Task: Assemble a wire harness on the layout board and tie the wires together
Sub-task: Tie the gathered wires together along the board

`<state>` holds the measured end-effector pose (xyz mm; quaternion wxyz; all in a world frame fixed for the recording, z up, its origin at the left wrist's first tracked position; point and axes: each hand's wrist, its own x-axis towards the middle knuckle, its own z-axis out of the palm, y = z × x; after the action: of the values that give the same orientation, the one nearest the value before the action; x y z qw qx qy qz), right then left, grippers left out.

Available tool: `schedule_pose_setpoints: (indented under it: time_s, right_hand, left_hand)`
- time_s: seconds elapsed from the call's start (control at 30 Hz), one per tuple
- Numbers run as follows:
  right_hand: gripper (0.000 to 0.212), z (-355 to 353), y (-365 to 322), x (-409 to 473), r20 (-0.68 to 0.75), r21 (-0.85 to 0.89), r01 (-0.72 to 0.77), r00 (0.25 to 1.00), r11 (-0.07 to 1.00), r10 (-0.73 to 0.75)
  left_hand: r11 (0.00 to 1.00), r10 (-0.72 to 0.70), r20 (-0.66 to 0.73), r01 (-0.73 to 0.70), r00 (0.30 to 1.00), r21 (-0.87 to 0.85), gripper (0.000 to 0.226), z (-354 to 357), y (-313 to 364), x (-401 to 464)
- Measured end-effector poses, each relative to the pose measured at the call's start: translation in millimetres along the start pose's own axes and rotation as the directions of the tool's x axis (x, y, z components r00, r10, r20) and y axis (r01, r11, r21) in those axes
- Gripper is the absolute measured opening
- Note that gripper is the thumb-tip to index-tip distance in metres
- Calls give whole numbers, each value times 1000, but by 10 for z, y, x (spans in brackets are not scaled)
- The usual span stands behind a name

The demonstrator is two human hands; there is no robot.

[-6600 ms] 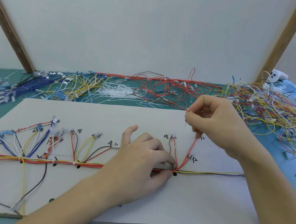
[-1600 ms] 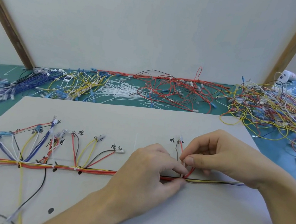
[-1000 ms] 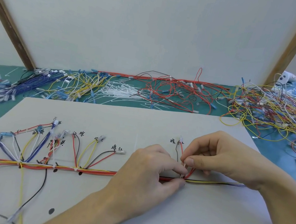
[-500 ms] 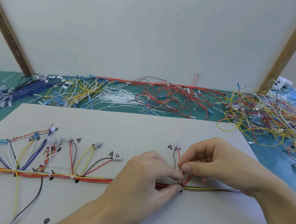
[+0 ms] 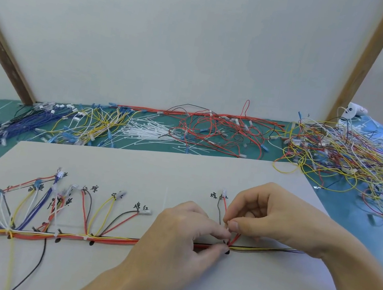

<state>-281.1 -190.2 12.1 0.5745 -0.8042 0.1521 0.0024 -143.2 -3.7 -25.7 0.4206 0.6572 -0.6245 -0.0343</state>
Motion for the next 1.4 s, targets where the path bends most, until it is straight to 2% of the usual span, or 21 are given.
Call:
schedule_pose_setpoints:
  time_s: [0.23,0.57,1.4]
  right_hand:
    - [2,4,8,3,3,-13,6,1000,1000,-5]
    - [17,29,0,-6,0,-14,-2,1000,1000,2]
    - [12,37,-17,-8,6,-6,-16,1000,1000,16]
  left_hand:
    - [1000,10,-3,-10,1000,12,21,-1,0,3]
    - [1000,0,-8,0,1000,2,22,-2,-4,-5]
    - [1000,-20,4,20,1000,15,19,-15,5,-3]
